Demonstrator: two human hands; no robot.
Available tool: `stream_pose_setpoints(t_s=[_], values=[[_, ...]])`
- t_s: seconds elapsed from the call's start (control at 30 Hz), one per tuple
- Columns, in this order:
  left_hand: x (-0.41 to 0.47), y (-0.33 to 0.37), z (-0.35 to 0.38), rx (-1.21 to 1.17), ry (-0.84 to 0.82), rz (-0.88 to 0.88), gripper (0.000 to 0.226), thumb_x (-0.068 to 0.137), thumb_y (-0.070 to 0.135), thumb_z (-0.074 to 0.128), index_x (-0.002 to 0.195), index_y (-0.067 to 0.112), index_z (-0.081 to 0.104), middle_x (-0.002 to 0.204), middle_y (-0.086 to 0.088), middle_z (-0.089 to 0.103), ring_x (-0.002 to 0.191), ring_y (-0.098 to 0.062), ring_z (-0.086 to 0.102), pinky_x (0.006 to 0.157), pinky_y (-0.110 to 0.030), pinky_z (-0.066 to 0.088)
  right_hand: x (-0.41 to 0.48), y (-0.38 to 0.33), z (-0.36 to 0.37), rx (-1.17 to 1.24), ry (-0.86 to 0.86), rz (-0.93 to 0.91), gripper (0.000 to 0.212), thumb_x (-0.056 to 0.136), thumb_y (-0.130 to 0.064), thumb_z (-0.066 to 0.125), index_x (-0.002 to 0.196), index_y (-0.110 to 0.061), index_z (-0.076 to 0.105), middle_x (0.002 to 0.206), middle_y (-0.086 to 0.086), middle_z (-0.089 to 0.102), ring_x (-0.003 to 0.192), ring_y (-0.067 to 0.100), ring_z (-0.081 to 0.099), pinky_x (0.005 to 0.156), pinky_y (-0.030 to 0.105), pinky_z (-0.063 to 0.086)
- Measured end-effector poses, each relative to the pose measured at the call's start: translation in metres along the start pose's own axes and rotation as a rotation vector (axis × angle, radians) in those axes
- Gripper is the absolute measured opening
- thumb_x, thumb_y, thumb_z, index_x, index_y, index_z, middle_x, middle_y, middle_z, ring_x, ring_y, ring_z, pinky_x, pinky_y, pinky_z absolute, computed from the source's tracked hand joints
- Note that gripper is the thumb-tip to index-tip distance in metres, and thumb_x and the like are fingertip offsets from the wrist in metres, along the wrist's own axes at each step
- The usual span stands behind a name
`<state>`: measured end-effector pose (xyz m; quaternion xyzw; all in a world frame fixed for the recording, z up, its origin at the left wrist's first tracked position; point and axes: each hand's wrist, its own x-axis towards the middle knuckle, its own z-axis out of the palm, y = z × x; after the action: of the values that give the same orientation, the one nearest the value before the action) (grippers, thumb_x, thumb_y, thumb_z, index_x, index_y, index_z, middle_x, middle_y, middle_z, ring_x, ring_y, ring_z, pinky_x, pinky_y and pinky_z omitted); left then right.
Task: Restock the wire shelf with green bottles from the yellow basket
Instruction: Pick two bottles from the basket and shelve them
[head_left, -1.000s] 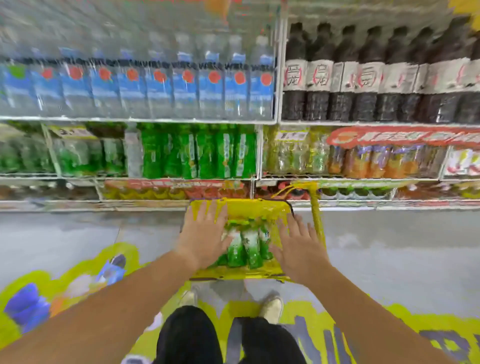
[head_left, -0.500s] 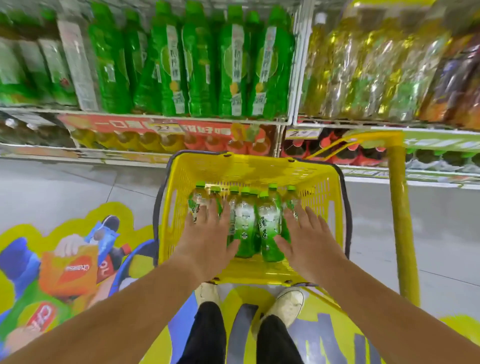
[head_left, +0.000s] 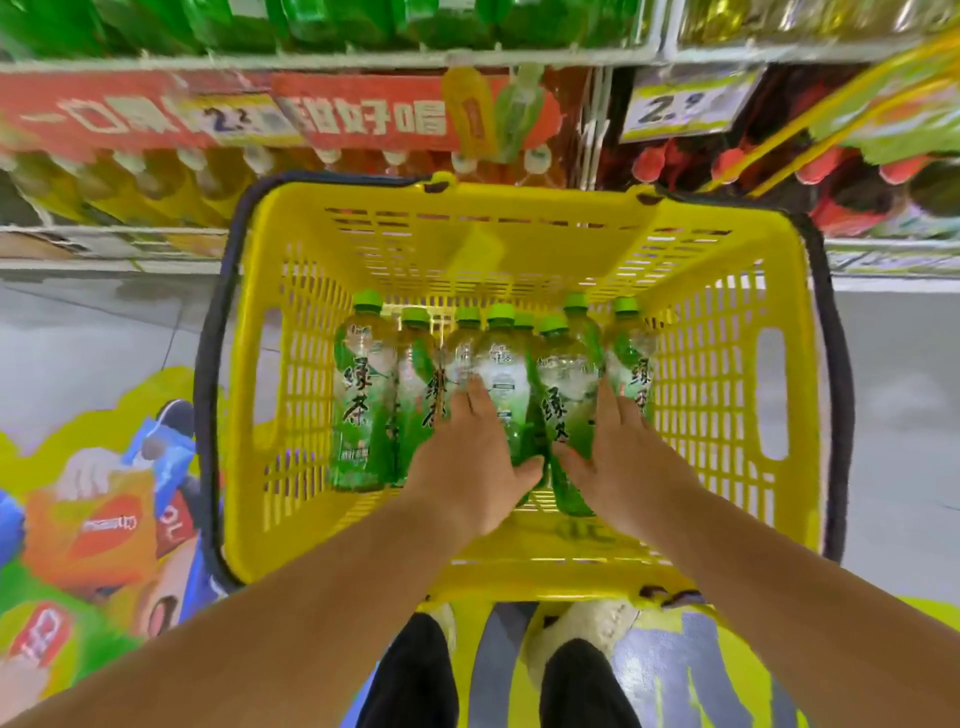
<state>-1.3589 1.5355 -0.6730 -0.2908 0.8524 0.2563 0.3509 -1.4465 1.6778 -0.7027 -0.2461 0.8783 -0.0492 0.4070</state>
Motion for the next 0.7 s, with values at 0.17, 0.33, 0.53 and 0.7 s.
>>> stream_pose_setpoints(t_s=[0.17,0.33,0.53,0.7], values=[[0.012,0.005,0.01,-0.235,0.014,-0.092,0.121,0.085,0.054,0.072,0.158,0.007,-0.012,0.168,-0.012,0.004,0.146,-0.033,0.035,0.115,-0.045,0.039,0.009,-0.003,0.004,0.161,-0.051,0.059,0.106,0.09,-0.05,0.062,0.155,-0.013,-0.013,0.162,0.014,0.013,0.142,0.033,0.034,0.112,0.045,0.037],[0.025,0.004,0.011,-0.369,0.024,-0.149,0.102,0.082,0.044,0.08,0.151,0.004,0.016,0.149,-0.016,0.033,0.131,-0.033,0.051,0.107,-0.04,0.048,0.02,0.01,0.009,0.38,-0.038,0.131,0.085,0.08,-0.039,0.079,0.143,-0.018,0.027,0.128,0.003,0.06,0.112,0.024,0.062,0.092,0.039,0.053],[0.03,-0.006,0.006,-0.523,-0.017,-0.214,0.054,0.081,0.025,0.081,0.113,0.012,0.04,0.093,-0.006,0.051,0.07,-0.017,0.055,0.052,-0.026,0.043,0.021,0.015,-0.004,0.5,-0.068,0.198,0.04,0.077,-0.027,0.081,0.106,-0.024,0.053,0.087,-0.008,0.062,0.071,0.005,0.059,0.052,0.022,0.044],[0.014,-0.018,-0.01,-0.556,-0.05,-0.202,0.042,0.082,0.023,0.08,0.096,0.015,0.041,0.082,-0.001,0.042,0.061,-0.012,0.04,0.036,-0.016,0.032,0.001,0.013,-0.02,0.661,-0.025,0.262,0.023,0.077,-0.019,0.078,0.088,-0.024,0.059,0.081,0.003,0.069,0.069,0.014,0.063,0.054,0.026,0.047]])
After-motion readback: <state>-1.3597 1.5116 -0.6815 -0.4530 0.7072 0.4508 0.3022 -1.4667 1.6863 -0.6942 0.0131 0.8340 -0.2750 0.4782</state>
